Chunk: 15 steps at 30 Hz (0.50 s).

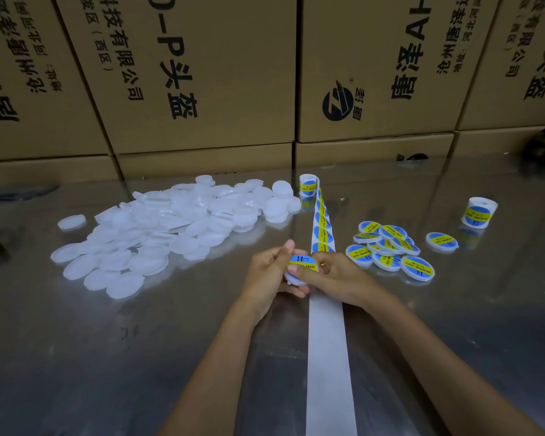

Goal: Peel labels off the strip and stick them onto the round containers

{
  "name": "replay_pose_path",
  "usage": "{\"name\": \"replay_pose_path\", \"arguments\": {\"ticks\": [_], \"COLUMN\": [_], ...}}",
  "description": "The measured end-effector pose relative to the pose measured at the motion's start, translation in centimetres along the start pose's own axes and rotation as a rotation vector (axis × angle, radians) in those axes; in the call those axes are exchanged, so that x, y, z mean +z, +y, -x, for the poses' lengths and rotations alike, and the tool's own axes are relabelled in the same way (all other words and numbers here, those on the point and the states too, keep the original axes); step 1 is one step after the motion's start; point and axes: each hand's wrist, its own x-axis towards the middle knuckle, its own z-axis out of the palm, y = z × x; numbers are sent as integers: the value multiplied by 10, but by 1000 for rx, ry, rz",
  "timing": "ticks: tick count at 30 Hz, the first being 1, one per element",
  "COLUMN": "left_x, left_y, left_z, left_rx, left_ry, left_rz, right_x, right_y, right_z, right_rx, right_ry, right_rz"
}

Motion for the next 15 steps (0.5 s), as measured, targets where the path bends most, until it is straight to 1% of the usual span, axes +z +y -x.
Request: {"name": "replay_pose_path", "arguments": {"ticks": [3, 6, 7, 10, 15], "left_x": [-6, -12, -14, -15, -11], "left_y": [0, 0, -1, 0, 3], "left_z": [-4, -5, -5, -3, -3], "left_rx": [-22, -31, -30, -19, 5], "left_ry": [-55, -118, -148, -199, -178], "left_rz": [82, 125, 123, 97, 55], "right_x": [4, 9, 10, 12, 19], "right_y": [-2, -4, -4, -2, 3], "right_z": [-6, -13, -14, -12, -6], "right_rx": [8, 61, 75, 65, -3], "right_ry": [80, 171, 195, 264, 369], "right_rz": [67, 247, 273, 259, 137]}}
